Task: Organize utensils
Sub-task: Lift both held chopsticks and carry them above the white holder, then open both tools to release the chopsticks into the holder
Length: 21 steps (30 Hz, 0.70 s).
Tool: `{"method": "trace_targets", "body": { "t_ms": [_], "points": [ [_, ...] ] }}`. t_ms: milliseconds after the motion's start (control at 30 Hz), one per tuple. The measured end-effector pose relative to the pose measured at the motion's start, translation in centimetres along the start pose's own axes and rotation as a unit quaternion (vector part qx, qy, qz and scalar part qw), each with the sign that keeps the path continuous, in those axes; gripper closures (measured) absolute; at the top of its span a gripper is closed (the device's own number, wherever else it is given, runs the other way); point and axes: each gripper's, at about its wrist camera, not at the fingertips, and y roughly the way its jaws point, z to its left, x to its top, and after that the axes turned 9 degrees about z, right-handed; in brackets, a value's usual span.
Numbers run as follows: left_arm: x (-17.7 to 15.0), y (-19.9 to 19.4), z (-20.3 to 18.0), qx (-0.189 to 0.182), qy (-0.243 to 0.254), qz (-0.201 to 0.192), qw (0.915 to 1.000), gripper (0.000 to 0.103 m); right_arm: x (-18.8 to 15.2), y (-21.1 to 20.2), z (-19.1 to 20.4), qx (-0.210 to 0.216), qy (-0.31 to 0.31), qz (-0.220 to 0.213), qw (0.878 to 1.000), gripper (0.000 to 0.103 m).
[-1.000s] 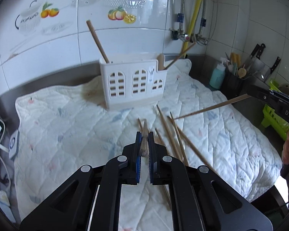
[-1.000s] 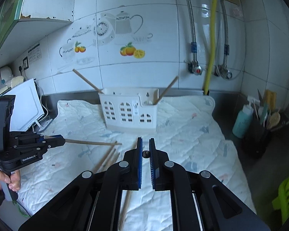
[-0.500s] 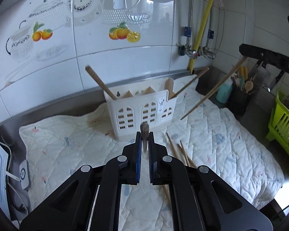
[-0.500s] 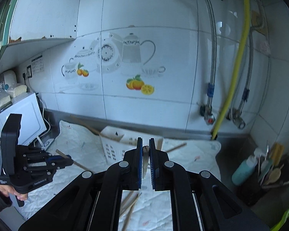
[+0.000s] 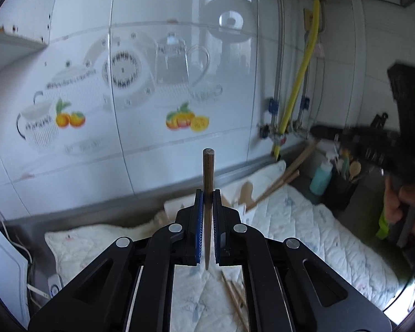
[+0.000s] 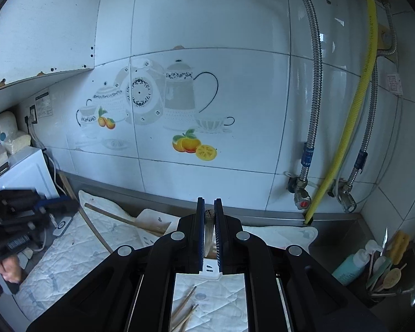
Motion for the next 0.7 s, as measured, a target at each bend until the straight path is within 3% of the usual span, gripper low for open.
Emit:
{"method": "trace_targets", "body": {
  "t_ms": [200,367,700],
  "points": [
    [4.8,-1.2,-0.1,0.02,0.0,-0.051,0.9985,0.098,0.5,1.5,-0.6,0.003,0.007,0.007,1.0,0.096],
    [6.9,0.3,0.4,0.033,-0.013,-0.067,0.9971,0.098,0.8,2.2,-0.7,0.004,0.005,0.007,1.0,0.096],
    [6.5,5.5,1.8,0.025,-0.047,-0.034,0.998,0.098,0.4,3.8,-1.4,0.006,0.005,0.016,1.0,0.096]
  ]
}}
